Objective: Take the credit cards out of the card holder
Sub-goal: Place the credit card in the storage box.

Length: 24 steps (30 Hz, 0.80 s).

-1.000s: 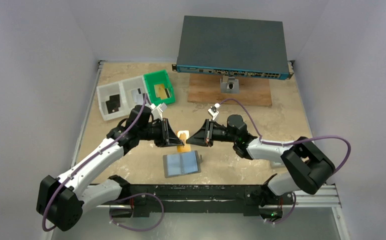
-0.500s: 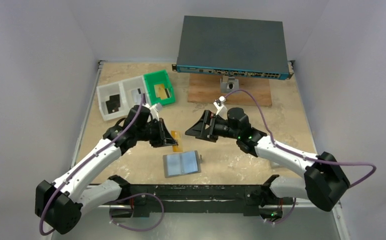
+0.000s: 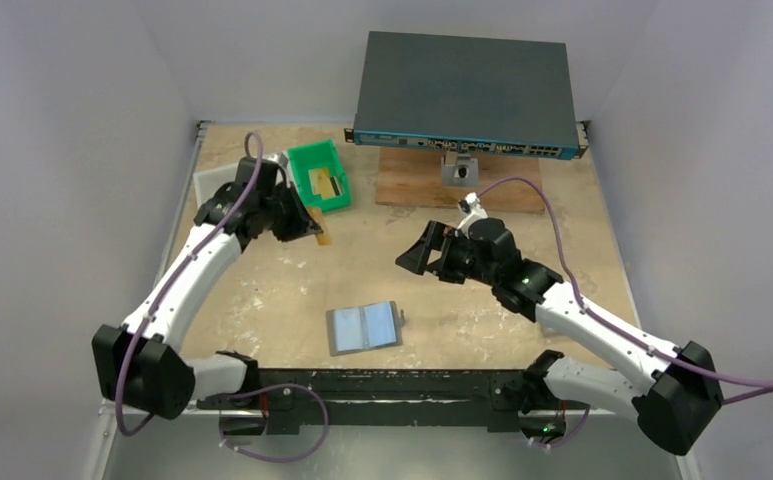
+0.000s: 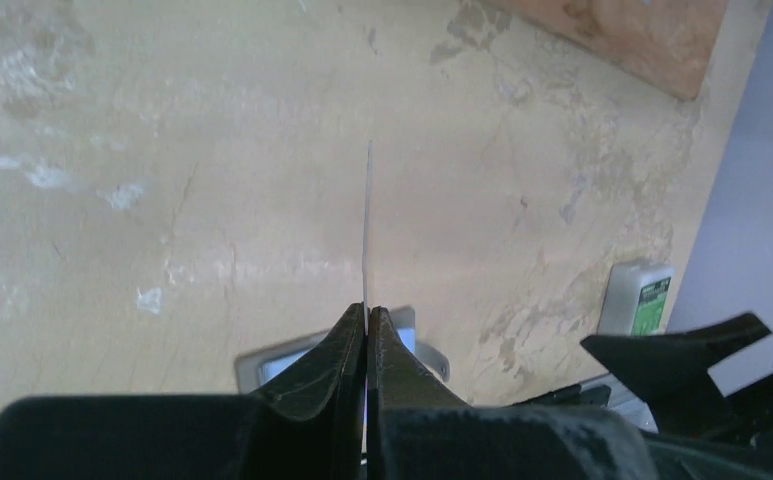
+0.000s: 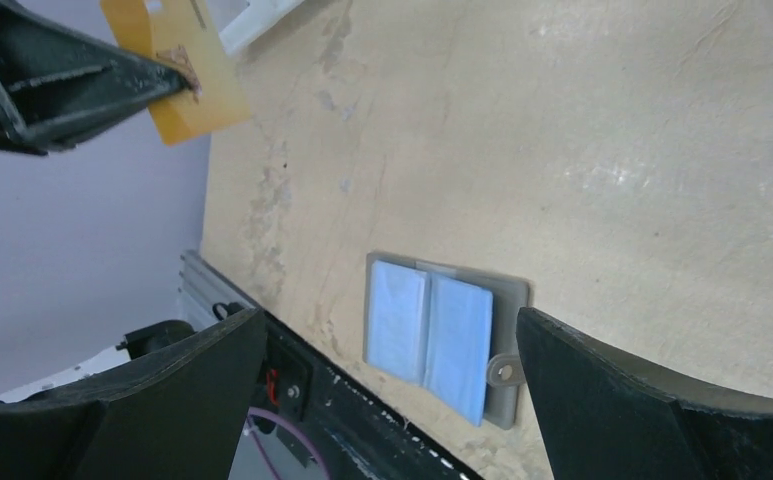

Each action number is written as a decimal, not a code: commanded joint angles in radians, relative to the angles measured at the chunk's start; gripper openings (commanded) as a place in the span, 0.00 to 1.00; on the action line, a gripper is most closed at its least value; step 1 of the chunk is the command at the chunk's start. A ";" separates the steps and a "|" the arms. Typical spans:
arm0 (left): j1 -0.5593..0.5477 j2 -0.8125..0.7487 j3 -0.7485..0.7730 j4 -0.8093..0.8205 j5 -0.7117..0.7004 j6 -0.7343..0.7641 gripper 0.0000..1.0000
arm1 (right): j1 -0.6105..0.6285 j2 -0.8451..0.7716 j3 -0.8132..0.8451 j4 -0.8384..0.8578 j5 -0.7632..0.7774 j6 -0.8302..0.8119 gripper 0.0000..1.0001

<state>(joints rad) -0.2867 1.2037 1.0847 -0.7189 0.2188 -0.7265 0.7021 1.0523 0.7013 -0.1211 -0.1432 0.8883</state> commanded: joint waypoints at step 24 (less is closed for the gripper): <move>0.186 0.838 0.801 0.091 0.114 0.207 0.00 | 0.004 -0.177 0.039 -0.217 0.084 -0.070 0.99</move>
<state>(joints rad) -0.1162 1.9903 1.7752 -0.6128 0.3038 -0.5694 0.7021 0.8948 0.7197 -0.3138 -0.0872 0.8433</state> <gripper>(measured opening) 0.006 0.987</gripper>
